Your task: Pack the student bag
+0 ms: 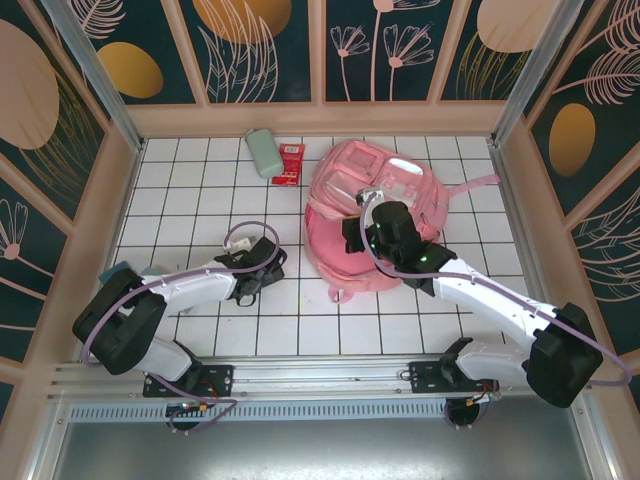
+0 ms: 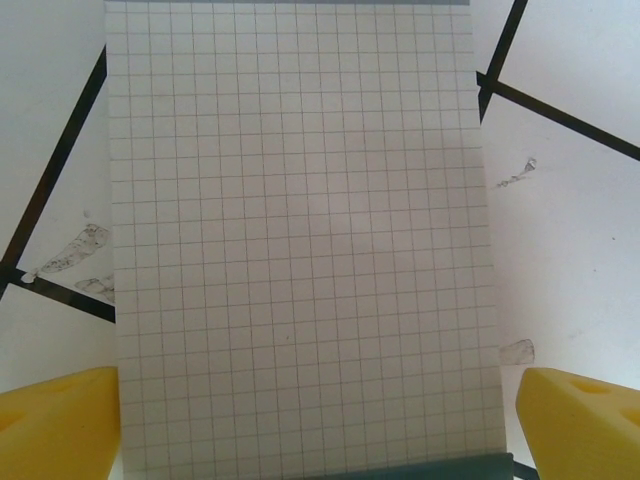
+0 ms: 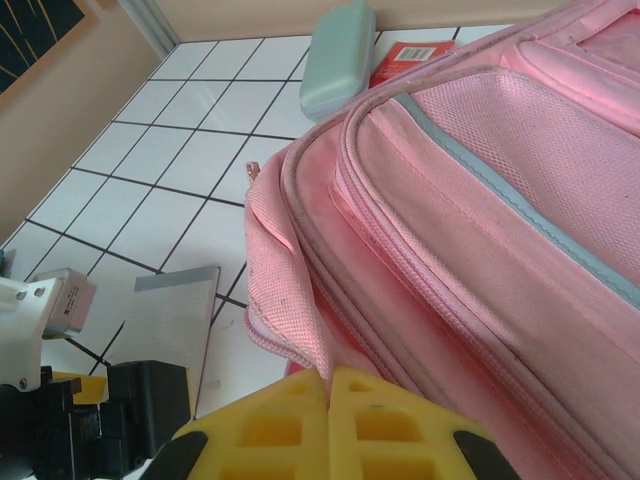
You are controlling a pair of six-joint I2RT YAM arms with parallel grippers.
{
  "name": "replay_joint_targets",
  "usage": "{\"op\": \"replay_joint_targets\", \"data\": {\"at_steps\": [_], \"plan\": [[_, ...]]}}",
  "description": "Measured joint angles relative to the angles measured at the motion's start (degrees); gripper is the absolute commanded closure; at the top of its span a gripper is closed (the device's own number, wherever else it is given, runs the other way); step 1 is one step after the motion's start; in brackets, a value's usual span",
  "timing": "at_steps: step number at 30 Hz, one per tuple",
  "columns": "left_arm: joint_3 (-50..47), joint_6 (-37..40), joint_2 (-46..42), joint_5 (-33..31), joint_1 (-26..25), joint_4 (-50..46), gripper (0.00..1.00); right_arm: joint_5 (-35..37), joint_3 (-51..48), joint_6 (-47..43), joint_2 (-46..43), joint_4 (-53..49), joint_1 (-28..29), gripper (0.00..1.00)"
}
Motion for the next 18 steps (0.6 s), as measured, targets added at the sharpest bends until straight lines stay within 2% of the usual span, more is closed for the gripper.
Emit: {"op": "replay_joint_targets", "data": {"at_steps": [7,13,15,18], "plan": [[0.0,0.02,1.97,0.07,-0.09,0.7,0.02,-0.04,-0.11,0.0,0.0,0.39,-0.07,1.0],[1.03,0.04,5.03,-2.75,-0.92,0.33,0.02,-0.39,-0.13,0.0,0.0,0.42,-0.2,1.0],[1.01,0.0,5.03,-2.99,-1.11,0.39,0.05,-0.42,-0.13,0.0,0.0,0.42,-0.22,1.0],[0.37,0.0,3.85,-2.95,-1.22,0.9,0.15,-0.42,-0.13,0.0,0.0,0.42,-0.22,1.0]]}}
